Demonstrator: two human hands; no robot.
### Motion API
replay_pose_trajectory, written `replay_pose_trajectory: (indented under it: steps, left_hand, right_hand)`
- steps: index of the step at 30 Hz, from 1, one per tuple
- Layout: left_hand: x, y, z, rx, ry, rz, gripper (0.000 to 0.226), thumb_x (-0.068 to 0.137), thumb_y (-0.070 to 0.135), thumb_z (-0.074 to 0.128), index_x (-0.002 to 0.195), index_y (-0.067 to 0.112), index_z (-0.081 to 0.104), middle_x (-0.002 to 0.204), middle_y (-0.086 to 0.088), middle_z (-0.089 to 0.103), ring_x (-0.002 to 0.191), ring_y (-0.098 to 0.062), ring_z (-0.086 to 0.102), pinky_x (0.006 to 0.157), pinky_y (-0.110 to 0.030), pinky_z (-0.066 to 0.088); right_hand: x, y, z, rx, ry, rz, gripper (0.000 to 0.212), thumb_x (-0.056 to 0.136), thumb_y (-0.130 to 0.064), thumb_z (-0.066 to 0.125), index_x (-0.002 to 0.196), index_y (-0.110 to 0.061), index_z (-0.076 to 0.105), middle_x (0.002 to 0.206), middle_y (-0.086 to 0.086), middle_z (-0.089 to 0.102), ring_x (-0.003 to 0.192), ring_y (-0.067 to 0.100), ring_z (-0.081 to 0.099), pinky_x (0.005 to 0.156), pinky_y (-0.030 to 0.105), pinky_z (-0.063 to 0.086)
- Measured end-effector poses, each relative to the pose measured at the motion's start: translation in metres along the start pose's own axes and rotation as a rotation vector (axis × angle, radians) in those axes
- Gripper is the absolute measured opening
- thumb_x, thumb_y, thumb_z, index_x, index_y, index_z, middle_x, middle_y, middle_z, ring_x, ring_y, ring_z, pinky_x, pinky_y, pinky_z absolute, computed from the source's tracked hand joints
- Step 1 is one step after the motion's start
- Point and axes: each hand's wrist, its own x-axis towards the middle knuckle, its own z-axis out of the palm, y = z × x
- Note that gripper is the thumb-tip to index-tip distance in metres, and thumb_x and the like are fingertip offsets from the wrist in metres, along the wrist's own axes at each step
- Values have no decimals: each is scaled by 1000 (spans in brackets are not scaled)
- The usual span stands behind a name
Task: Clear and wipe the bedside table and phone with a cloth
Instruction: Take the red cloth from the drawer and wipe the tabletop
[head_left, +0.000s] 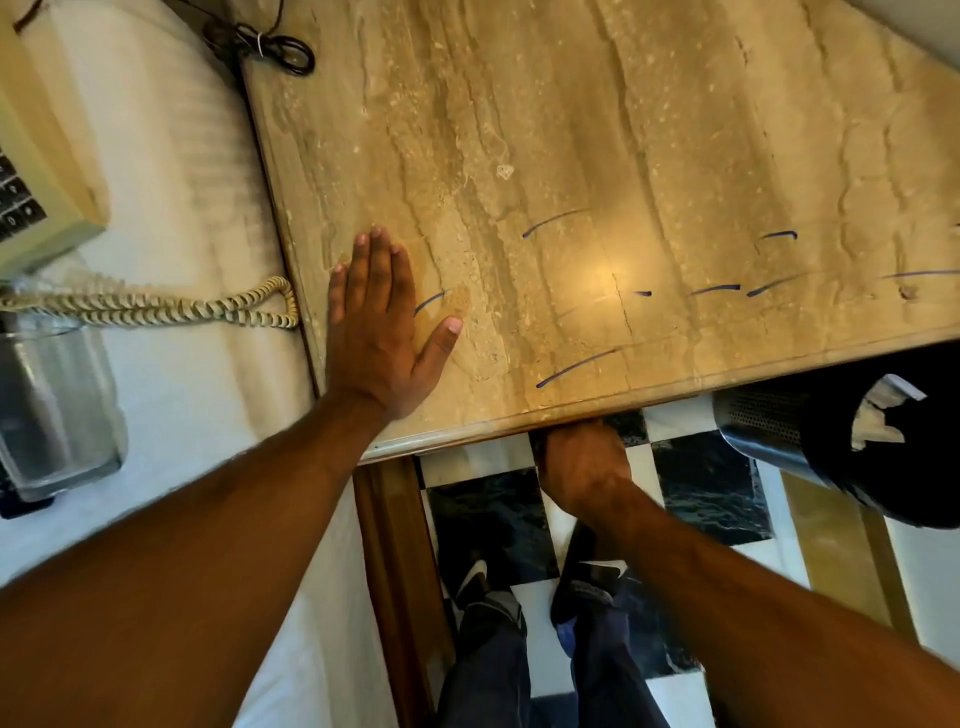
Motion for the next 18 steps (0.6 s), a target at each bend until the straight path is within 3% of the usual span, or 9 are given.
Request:
replay_pose_trajectory:
  steps: [4,9,13,18]
  left_hand:
    - [1,0,0,-5,4,1,88,96,62,28,156,-1,14,166,-24,9,155,-38,5,124,-54,4]
    - [0,0,1,-3,1,1,88,96,62,27,156,-1,15,166,-24,10,155,-38,5,124,-54,4]
    - [0,1,-1,-19,0,-1,88,96,62,27,156,-2,16,166,-25,10,155,-38,6,124,-57,7]
    - [0,2,0,-19,1,2,88,96,62,27,155,-3,17,166,-25,11,155,-39,6,124,-58,8]
  right_hand:
    - [-11,4,14,92,92,18,29,96,-26,49,119,-17,64,118,11,69,108,31,64,87,33,50]
    - [-37,-2,38,255,120,76,23,95,-30,53,106,-17,67,106,8,71,99,26,67,84,32,54]
    - [-68,0,71,309,39,135,18,94,-32,53,97,-23,68,97,2,73,88,19,68,77,26,53]
    - [-104,0,107,427,-202,218,25,95,-31,58,117,-22,63,123,3,66,113,20,62,99,27,50]
